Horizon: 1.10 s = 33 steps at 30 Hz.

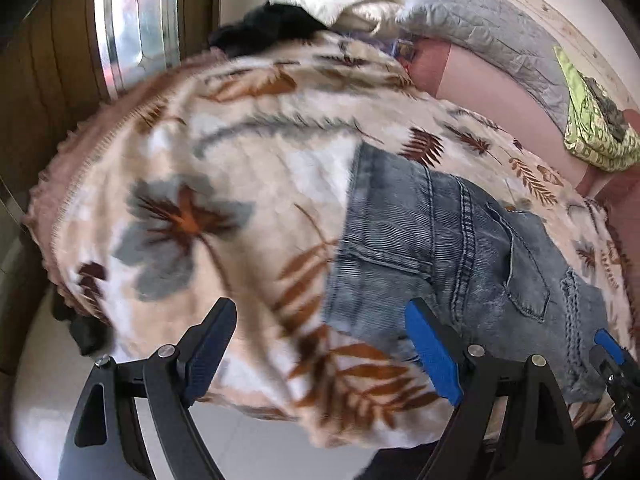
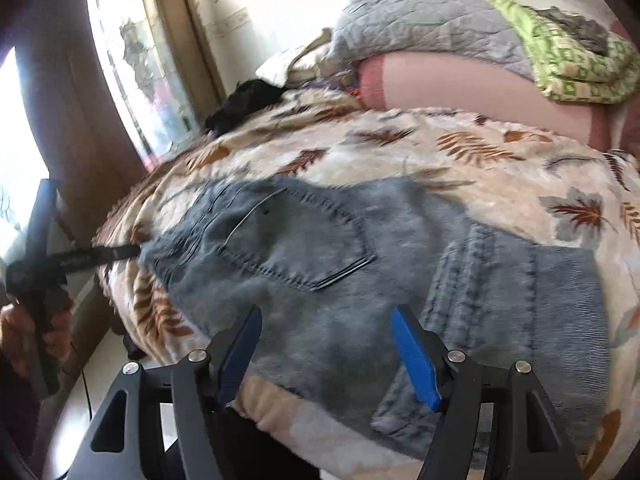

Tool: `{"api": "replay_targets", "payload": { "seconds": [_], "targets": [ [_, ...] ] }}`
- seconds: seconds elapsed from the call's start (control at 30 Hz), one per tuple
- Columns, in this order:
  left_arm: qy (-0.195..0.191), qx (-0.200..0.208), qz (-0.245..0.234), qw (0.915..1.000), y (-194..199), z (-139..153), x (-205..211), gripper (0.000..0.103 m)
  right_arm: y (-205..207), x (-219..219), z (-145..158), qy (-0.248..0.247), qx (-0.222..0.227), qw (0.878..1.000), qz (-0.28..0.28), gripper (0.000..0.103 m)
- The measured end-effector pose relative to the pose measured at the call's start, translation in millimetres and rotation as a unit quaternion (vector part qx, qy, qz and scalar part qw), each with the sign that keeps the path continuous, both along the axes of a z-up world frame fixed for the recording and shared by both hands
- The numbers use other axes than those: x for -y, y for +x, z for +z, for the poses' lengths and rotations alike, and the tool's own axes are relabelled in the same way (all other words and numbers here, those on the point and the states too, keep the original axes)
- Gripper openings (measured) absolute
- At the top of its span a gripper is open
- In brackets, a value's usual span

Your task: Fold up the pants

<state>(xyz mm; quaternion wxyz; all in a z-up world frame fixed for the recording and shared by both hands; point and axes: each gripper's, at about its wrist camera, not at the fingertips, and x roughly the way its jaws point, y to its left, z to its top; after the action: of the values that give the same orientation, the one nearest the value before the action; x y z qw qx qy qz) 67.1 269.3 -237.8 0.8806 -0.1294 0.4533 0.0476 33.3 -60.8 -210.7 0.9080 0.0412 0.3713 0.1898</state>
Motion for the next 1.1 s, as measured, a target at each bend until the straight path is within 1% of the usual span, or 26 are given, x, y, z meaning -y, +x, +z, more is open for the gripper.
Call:
{"api": "replay_targets", "payload": {
  "seconds": [0.03,0.07,0.13,0.17,0.2,0.23,0.27,0.3,0.37,0.4,0.43,0.53,0.57,0.6,0.7,0.73,0.83,0.87,0.9,0.93,0.97,1.0,1.03,1.07,1.1],
  "targets": [
    [-0.014,-0.001,-0.008,0.9999,4.4,-3.6,2.3,0.087,0.5,4.5,0.7,0.001,0.003,1.0,-0.007,0.071],
    [-0.029,-0.014,-0.017,0.9994,13.1,-10.5,3.8,0.087,1.7,11.2,0.1,0.006,0.001,1.0,-0.019,0.071],
    [-0.048,-0.022,-0.011,0.9985,20.5,-18.0,3.4,0.087,4.5,18.5,-1.2,0.016,-0.006,0.999,-0.027,0.071],
    [-0.081,-0.017,-0.029,0.9961,25.0,-23.4,4.1,0.087,4.6,21.3,-1.3,0.016,-0.005,0.999,-0.031,0.071],
    [-0.106,-0.026,-0.05,0.9928,30.8,-29.9,5.6,0.087,3.8,23.2,-0.7,0.012,0.0,0.999,-0.033,0.071],
    [-0.113,-0.037,-0.051,0.9916,34.1,-34.5,6.3,0.086,3.5,24.3,-0.2,0.011,0.002,0.999,-0.032,0.071],
    [-0.11,-0.036,-0.043,0.9923,34.8,-35.5,6.9,0.086,3.6,25.8,0.3,0.013,0.003,0.999,-0.031,0.071],
    [-0.108,-0.028,-0.044,0.9928,34.1,-33.1,10.0,0.086,3.7,27.3,0.3,0.014,0.004,0.999,-0.034,0.071],
    [-0.102,-0.029,-0.053,0.9929,35.6,-32.3,15.5,0.086,3.7,30.3,0.3,0.019,0.004,0.999,-0.037,0.071],
    [-0.105,-0.032,-0.047,0.9929,37.4,-32.9,15.3,0.082,4.0,32.4,1.1,0.024,0.004,0.999,-0.039,0.071],
    [-0.106,-0.032,-0.04,0.9931,38.0,-32.1,14.2,0.069,3.8,33.1,2.1,0.027,0.006,0.999,-0.039,0.071],
    [-0.128,-0.036,-0.04,0.9903,40.3,-29.0,9.2,0.047,0.7,35.6,5.4,0.032,0.015,0.999,-0.042,0.071],
    [-0.139,-0.039,-0.041,0.9887,41.3,-29.1,9.1,0.042,-0.1,37.0,6.5,0.034,0.017,0.998,-0.042,0.071],
    [-0.139,-0.041,-0.044,0.9885,42.2,-29.2,10.8,0.037,-1.2,38.8,7.7,0.035,0.019,0.998,-0.044,0.071],
    [-0.118,-0.038,-0.047,0.9912,40.5,-23.6,18.2,0.027,-4.7,46.7,10.8,0.038,0.026,0.998,-0.052,0.071],
    [-0.112,-0.034,-0.047,0.992,39.7,-19.8,21.4,0.026,-5.3,49.2,11.7,0.04,0.027,0.997,-0.055,0.071],
    [-0.072,-0.008,-0.054,0.9959,32.6,2.7,37.7,0.025,-8.6,68.2,17.2,0.047,0.036,0.995,-0.082,0.071],
    [-0.065,-0.003,-0.057,0.9963,32.5,8.2,41.8,0.025,-9.7,76.9,18.6,0.048,0.038,0.993,-0.098,0.071],
    [-0.05,0.01,-0.067,0.9964,28.5,21.5,51.3,0.024,-10.7,84.8,19.7,0.048,0.04,0.992,-0.112,0.071],
    [-0.042,0.018,-0.073,0.9962,24.0,29.0,55.6,0.024,-11.9,97.2,21.0,0.053,0.041,0.989,-0.134,0.071],
    [-0.025,0.033,-0.088,0.9952,19.3,44.7,68.2,0.024,-12.8,105.1,21.7,0.059,0.04,0.987,-0.147,0.071],
    [-0.017,0.043,-0.098,0.9941,16.0,55.3,77.0,0.024,-14.7,123.3,22.4,0.078,0.037,0.98,-0.177,0.071],
    [-0.01,0.055,-0.114,0.9919,12.4,69.5,90.1,0.024,-16.4,134.0,22.8,0.089,0.036,0.976,-0.195,0.071],
    [-0.006,0.061,-0.123,0.9905,11.6,77.6,99.1,0.024,-20.1,153.4,23.0,0.108,0.034,0.966,-0.232,0.071],
    [0.003,0.071,-0.14,0.9876,8.5,90.9,115.1,0.024,-22.2,166.1,23.9,0.119,0.034,0.959,-0.255,0.071]
  ]
}}
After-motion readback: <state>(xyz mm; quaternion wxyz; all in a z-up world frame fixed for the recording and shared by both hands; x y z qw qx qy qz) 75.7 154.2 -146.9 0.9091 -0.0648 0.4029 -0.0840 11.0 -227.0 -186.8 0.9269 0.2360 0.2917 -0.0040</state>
